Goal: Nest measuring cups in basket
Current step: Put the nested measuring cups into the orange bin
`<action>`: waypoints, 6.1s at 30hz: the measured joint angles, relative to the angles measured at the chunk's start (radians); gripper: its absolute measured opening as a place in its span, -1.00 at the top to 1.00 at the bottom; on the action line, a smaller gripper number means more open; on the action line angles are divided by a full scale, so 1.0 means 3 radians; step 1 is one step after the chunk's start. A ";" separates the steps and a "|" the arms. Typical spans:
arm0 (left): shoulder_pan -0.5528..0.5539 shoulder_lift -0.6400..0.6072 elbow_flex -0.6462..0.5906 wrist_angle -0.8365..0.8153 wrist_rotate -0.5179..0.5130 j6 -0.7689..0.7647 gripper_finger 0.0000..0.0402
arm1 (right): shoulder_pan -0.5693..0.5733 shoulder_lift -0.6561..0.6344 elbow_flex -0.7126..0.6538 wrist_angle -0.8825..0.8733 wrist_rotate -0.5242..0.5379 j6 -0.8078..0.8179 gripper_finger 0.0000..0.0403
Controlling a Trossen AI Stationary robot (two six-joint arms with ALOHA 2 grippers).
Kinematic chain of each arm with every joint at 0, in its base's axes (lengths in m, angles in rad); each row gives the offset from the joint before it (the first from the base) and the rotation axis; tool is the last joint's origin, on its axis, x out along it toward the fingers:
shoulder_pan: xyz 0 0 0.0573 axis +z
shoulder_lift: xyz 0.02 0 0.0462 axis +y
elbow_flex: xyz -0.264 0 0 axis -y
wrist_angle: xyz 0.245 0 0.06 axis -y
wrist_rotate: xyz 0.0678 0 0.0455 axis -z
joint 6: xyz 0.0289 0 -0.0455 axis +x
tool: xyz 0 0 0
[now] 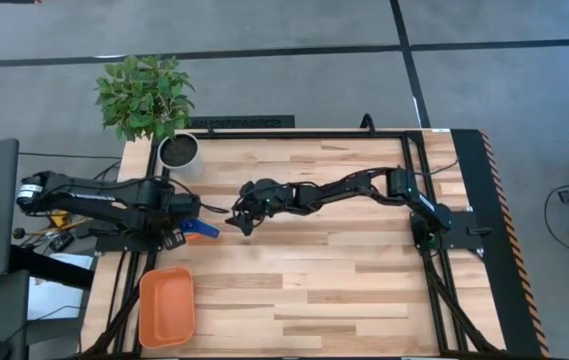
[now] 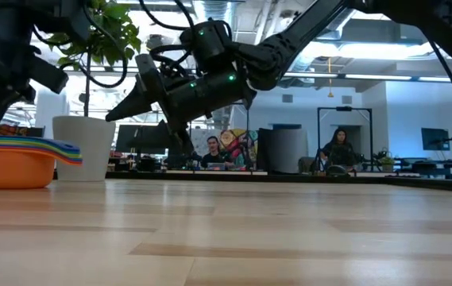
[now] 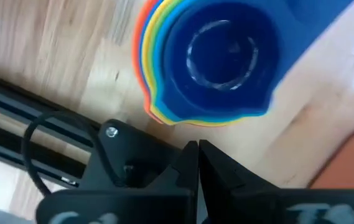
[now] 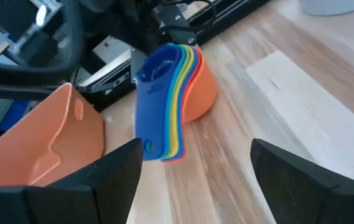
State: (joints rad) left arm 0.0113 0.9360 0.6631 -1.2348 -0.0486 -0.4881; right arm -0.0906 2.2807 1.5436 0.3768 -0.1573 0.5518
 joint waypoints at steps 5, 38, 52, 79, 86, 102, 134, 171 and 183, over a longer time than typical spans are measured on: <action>0.0001 0.0147 -0.0002 0.0077 -0.0070 -0.0031 1.00 | 0.0016 -0.0001 0.0000 -0.0019 0.0008 -0.0008 -0.58; 0.0003 0.0514 -0.0001 0.1032 -0.0318 0.0298 1.00 | 0.0219 -0.0456 0.0000 -0.1276 0.0613 -0.0703 -0.58; 0.0003 0.0554 -0.0002 0.1556 -0.0289 0.0425 1.00 | 0.0282 -0.0443 0.0000 -0.1133 0.0547 -0.1525 -0.66; -0.0255 0.0466 0.0231 0.1865 -0.0264 0.0430 1.00 | 0.0299 -0.0439 0.0007 -0.1203 0.0795 -0.1571 -0.94; -0.0266 0.0260 0.0341 0.1620 -0.0477 0.0426 1.00 | 0.0247 -0.0341 0.0408 -0.1179 0.0797 -0.1743 -0.94; -0.0521 -0.0263 0.0345 0.1345 -0.1165 0.0020 1.00 | 0.0295 0.0327 0.1474 -0.2754 0.0969 -0.1764 -0.94; -0.0704 -0.0350 0.0343 0.1231 -0.1342 -0.0436 1.00 | 0.0270 0.0309 0.1695 -0.3047 0.0881 -0.1622 -0.91; -0.0359 0.0394 0.0232 0.2540 -0.1379 0.0918 1.00 | 0.0302 0.0132 0.1695 -0.3594 0.0870 -0.1254 -0.88; -0.0113 0.0712 0.0223 0.2437 -0.1166 0.1014 1.00 | 0.0471 0.0117 0.1596 -0.3797 0.0688 -0.1190 -0.88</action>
State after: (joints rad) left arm -0.0227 1.1496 0.7300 -0.5038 -0.3983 -0.1841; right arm 0.0506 2.3157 2.0224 -0.7624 0.0490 0.1948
